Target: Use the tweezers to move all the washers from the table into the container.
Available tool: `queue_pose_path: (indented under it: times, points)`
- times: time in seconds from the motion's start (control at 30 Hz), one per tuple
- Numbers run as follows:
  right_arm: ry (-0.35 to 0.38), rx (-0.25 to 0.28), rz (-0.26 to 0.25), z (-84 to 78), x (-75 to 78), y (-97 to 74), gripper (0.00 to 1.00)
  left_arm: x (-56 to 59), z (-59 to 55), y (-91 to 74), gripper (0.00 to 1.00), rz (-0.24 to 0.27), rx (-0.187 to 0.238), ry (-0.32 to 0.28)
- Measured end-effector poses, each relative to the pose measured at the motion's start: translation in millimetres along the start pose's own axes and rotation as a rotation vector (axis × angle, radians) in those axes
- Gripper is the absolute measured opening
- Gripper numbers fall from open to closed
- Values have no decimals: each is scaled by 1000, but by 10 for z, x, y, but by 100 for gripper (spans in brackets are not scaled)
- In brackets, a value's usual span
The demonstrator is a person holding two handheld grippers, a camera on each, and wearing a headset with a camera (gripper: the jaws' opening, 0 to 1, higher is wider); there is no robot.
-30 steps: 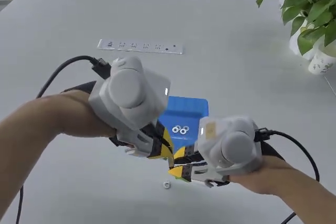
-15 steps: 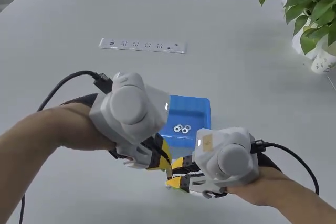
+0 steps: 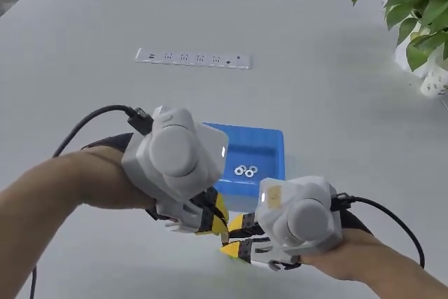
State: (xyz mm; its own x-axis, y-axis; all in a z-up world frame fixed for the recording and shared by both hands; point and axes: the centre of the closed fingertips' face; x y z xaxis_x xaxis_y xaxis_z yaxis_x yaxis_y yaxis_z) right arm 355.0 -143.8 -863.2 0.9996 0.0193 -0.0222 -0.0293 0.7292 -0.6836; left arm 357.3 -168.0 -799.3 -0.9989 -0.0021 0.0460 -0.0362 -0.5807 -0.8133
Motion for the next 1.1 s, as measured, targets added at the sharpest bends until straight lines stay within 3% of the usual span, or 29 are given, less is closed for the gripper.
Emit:
queue_pose_path:
  times: [1.1]
  points:
    - [-8, -14, -2, -33, -9, -11, 12, 21, 15, 8, 6, -14, 4, 2]
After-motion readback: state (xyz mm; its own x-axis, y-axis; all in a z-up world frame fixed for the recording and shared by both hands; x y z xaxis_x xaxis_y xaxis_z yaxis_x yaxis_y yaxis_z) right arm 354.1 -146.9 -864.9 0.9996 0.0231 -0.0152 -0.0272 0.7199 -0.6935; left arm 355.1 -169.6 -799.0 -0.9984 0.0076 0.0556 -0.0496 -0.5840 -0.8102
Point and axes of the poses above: the centre of the closed fingertips' face, and the gripper's own axes: y roughly forward along the fingers, x roughly to its right, z roughly out of its top
